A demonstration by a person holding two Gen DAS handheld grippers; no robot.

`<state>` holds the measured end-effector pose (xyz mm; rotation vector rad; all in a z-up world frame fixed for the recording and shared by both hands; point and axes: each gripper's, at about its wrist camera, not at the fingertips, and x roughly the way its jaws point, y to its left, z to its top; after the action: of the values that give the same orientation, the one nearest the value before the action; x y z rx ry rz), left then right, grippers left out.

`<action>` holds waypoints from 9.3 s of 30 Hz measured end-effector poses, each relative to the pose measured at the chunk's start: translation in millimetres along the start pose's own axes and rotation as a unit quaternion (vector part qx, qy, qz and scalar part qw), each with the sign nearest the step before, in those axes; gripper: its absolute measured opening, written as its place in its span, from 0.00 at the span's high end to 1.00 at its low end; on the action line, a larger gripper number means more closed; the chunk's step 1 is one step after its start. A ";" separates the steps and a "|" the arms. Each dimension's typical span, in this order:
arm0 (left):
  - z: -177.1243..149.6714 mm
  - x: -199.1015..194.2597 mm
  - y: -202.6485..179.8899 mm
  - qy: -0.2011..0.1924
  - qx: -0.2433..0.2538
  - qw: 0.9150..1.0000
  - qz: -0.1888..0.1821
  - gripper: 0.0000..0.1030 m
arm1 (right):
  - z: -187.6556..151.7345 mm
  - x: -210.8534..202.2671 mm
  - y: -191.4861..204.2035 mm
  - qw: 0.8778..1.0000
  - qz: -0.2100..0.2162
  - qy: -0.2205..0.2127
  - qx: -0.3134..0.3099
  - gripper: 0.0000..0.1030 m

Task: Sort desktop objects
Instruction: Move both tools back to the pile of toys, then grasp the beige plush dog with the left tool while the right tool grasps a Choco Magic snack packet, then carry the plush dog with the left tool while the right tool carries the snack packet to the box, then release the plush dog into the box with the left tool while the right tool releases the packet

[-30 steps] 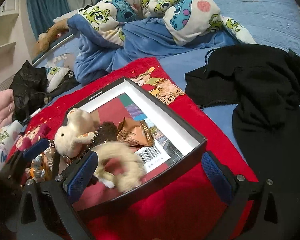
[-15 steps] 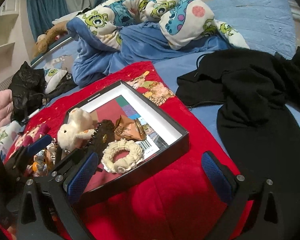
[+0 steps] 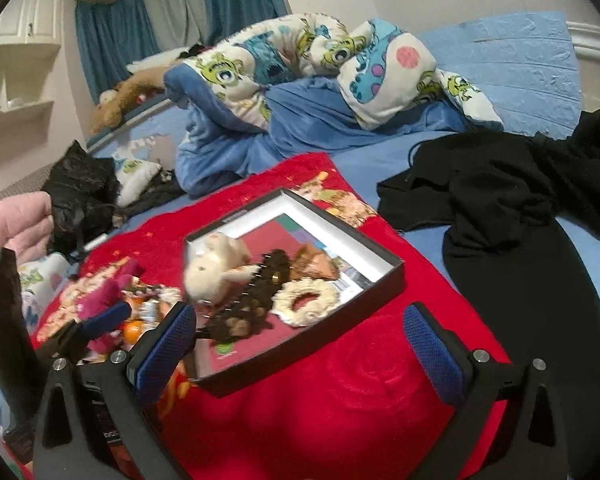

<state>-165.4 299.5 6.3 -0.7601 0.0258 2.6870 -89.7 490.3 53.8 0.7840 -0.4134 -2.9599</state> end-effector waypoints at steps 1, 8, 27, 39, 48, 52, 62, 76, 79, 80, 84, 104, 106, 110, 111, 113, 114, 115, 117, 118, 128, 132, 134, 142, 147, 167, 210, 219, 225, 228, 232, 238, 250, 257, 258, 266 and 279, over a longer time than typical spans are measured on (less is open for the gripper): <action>-1.6 -5.3 3.7 0.001 -0.003 1.000 0.002 0.00 | 0.0 -3.6 2.2 1.000 0.004 -0.003 0.003 0.00; -18.7 -38.4 38.6 0.012 -0.019 0.999 0.039 0.00 | -5.5 -16.2 18.5 0.999 0.032 -0.015 0.021 0.00; -70.3 -139.2 171.9 0.021 -0.073 0.983 0.165 0.00 | -31.8 -11.6 134.9 0.989 0.145 -0.004 -0.028 0.00; -80.2 -135.9 214.3 0.034 -0.094 0.978 0.183 0.00 | -53.9 16.7 184.7 0.982 0.163 0.024 -0.088 0.00; -75.3 -99.6 220.5 0.051 -0.083 0.980 0.172 0.00 | -64.0 38.6 184.5 0.980 0.175 0.048 -0.082 0.00; -71.7 -84.1 226.7 0.059 -0.080 0.980 0.173 0.00 | -66.8 51.3 182.6 0.978 0.182 0.067 -0.073 0.00; -63.8 -42.2 242.0 0.082 -0.085 0.978 0.169 0.00 | -84.9 73.8 197.7 0.976 0.167 0.097 -0.102 0.00; -72.7 -5.0 262.5 0.106 -0.094 0.976 0.166 0.00 | -104.2 117.7 206.9 0.976 0.119 0.156 -0.094 0.03; -74.3 -4.2 261.1 0.106 -0.093 0.976 0.165 0.00 | -105.3 120.3 206.3 0.977 0.108 0.159 -0.095 0.03; -74.4 -3.8 259.4 0.106 -0.090 0.976 0.167 0.00 | -105.9 120.0 207.8 0.977 0.104 0.158 -0.100 0.04; -75.6 -5.7 257.4 0.101 -0.085 0.976 0.171 0.00 | -108.3 119.9 213.7 0.977 0.087 0.156 -0.119 0.14; -92.3 -55.4 227.3 0.032 -0.089 0.984 0.152 0.75 | -105.6 92.0 220.3 0.975 0.107 0.157 -0.120 0.57; -94.8 -59.7 232.2 0.024 -0.101 0.984 0.146 0.75 | -103.7 86.8 214.3 0.975 0.116 0.159 -0.104 0.57; -97.2 -68.6 236.3 0.009 -0.115 0.983 0.143 0.76 | -99.3 76.0 205.4 0.975 0.131 0.160 -0.079 0.57; -97.6 -70.6 236.6 0.006 -0.117 0.983 0.145 0.76 | -97.0 71.7 203.7 0.976 0.136 0.157 -0.073 0.57; -98.4 -75.1 235.9 -0.001 -0.118 0.982 0.147 0.76 | -93.7 64.6 203.8 0.975 0.144 0.150 -0.074 0.57; -99.5 -77.7 235.1 -0.003 -0.119 0.982 0.148 0.77 | -92.3 61.3 204.5 0.975 0.148 0.146 -0.076 0.56; -100.7 -79.8 234.3 -0.005 -0.119 0.981 0.151 0.77 | -91.3 58.5 205.3 0.975 0.150 0.142 -0.078 0.56; -102.5 -83.9 233.4 -0.008 -0.119 0.981 0.156 0.78 | -90.5 55.4 206.1 0.975 0.155 0.140 -0.080 0.56; -103.3 -86.0 232.7 -0.009 -0.118 0.980 0.157 0.78 | -90.7 54.9 206.4 0.974 0.157 0.141 -0.079 0.56; -113.3 -111.1 234.6 -0.027 -0.136 0.978 0.157 0.80 | -87.9 54.2 203.9 0.973 0.169 0.143 -0.063 0.56; -117.4 -121.7 234.9 -0.033 -0.141 0.977 0.157 0.81 | -84.3 52.1 201.0 0.973 0.175 0.140 -0.056 0.56; -118.0 -130.2 233.2 -0.043 -0.140 0.977 0.153 0.81 | -83.2 50.8 199.9 0.974 0.173 0.137 -0.056 0.56; -121.7 -152.1 226.6 -0.049 -0.133 0.977 0.158 0.81 | -79.0 47.5 199.7 0.973 0.185 0.132 -0.050 0.56; -124.2 -157.8 221.7 -0.046 -0.128 0.978 0.156 0.81 | -80.3 45.4 204.5 0.971 0.191 0.132 -0.058 0.56; -119.9 -183.6 178.4 -0.042 -0.106 0.983 0.141 0.81 | -78.8 30.9 180.7 0.972 0.182 0.132 -0.074 0.56; -55.6 -104.0 -49.5 -0.012 -0.004 0.999 -0.042 0.81 | -45.5 -68.5 -22.9 0.994 0.092 0.045 0.026 0.56; -35.6 -76.2 -43.3 -0.006 -0.010 0.998 -0.055 0.81 | -33.0 -52.2 -8.9 0.994 0.105 0.027 0.010 0.56; -4.5 -37.2 -28.4 0.000 -0.017 0.998 -0.059 0.81 | -4.1 -39.6 -9.3 0.993 0.119 -0.012 -0.014 0.56; 10.5 -16.2 -19.3 -0.003 -0.024 0.997 -0.071 0.81 | 12.4 -20.7 -11.3 0.993 0.118 -0.017 -0.012 0.56; 33.1 16.1 -7.3 -0.004 -0.032 0.997 -0.065 0.81 | 27.7 16.3 -10.0 0.994 0.109 -0.007 -0.025 0.56; 50.3 50.2 -3.9 -0.013 -0.018 0.998 -0.060 0.81 | 28.9 60.7 -12.5 0.995 0.091 0.008 -0.030 0.56; 20.9 99.2 -14.7 0.013 0.011 0.999 -0.050 0.81 | 16.6 123.3 -20.6 0.995 0.025 0.068 -0.073 0.56; 14.5 101.1 -12.4 0.004 0.003 0.999 -0.043 0.80 | 5.3 129.3 -16.4 0.993 0.019 0.064 -0.103 0.55; 14.5 101.5 -12.1 0.003 0.003 0.999 -0.044 0.80 | 4.9 128.4 -16.5 0.992 0.020 0.062 -0.104 0.55; 12.9 101.1 -14.0 0.001 0.010 0.999 -0.037 0.80 | 3.4 125.3 -14.5 0.993 0.025 0.050 -0.107 0.55; 10.6 95.6 -14.2 -0.007 0.013 1.000 -0.020 0.80 | -0.6 119.8 -6.6 0.991 0.002 0.028 -0.130 0.54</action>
<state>-242.1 345.0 -32.4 -0.7266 0.0403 2.6484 -193.5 482.5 -5.8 0.8287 -0.0249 -2.8962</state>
